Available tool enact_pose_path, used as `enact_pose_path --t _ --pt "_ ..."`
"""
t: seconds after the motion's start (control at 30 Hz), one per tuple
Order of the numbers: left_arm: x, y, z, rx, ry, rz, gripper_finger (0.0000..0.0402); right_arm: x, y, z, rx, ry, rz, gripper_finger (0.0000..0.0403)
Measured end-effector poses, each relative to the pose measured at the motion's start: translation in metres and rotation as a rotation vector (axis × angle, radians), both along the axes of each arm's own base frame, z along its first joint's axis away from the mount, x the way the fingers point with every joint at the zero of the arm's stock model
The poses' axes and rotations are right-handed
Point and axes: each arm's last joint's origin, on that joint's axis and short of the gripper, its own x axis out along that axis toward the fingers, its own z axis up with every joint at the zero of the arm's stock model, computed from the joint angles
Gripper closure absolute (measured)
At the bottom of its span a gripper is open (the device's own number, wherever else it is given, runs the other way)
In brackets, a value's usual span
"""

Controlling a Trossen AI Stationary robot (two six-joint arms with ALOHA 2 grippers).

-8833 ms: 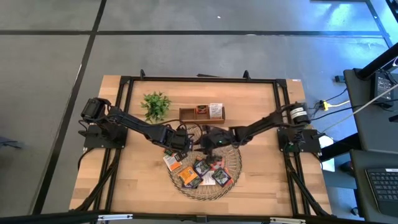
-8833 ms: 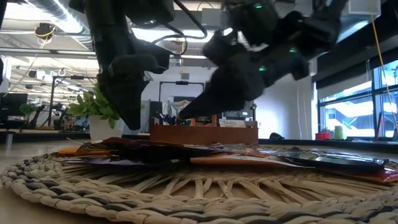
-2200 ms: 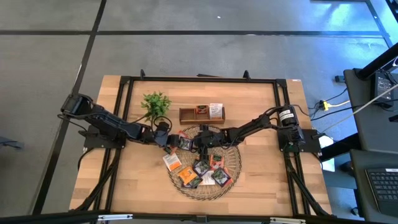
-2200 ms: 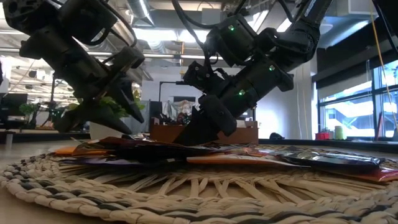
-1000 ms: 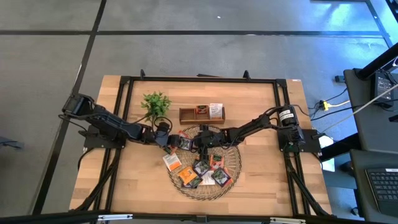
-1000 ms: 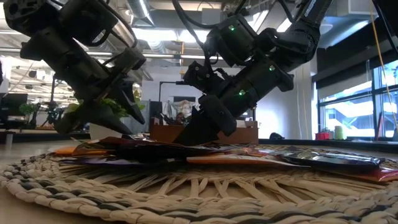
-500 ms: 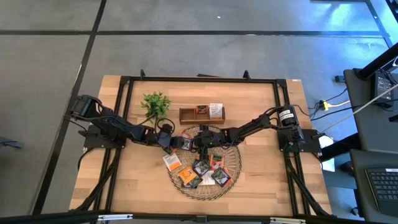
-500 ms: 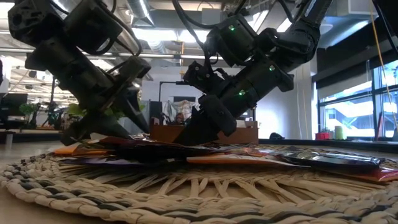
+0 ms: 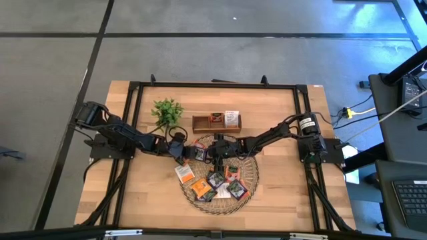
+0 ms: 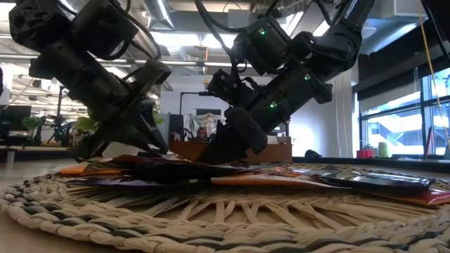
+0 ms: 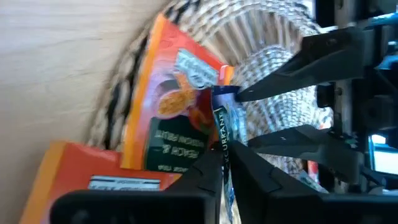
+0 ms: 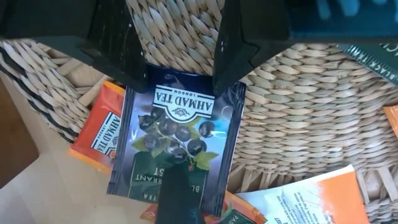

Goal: Pick & Place Tea
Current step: Put the black and white tea bag into the left section of the wooden organizer

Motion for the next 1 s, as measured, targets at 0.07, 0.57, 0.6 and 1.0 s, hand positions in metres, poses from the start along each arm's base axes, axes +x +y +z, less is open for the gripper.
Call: enact_pose_path --t 0.07,0.57,0.6,1.0 --pt "0.0 0.0 0.001 0.008 -0.001 -0.009 0.0386 0.0 0.0 0.0 0.0 0.0 0.0 0.0217" --pt "-0.004 0.001 0.03 0.114 -0.106 -0.102 0.0397 -0.017 0.004 0.056 -0.113 0.026 0.118 0.0217" --pt "-0.004 0.001 0.033 0.126 -0.116 -0.117 0.0398 -0.019 0.005 0.063 -0.119 0.022 0.125 0.0217" --pt "0.022 0.029 0.109 0.396 -0.087 -0.38 0.0399 -0.089 0.003 0.088 -0.029 0.133 0.079 0.0217"
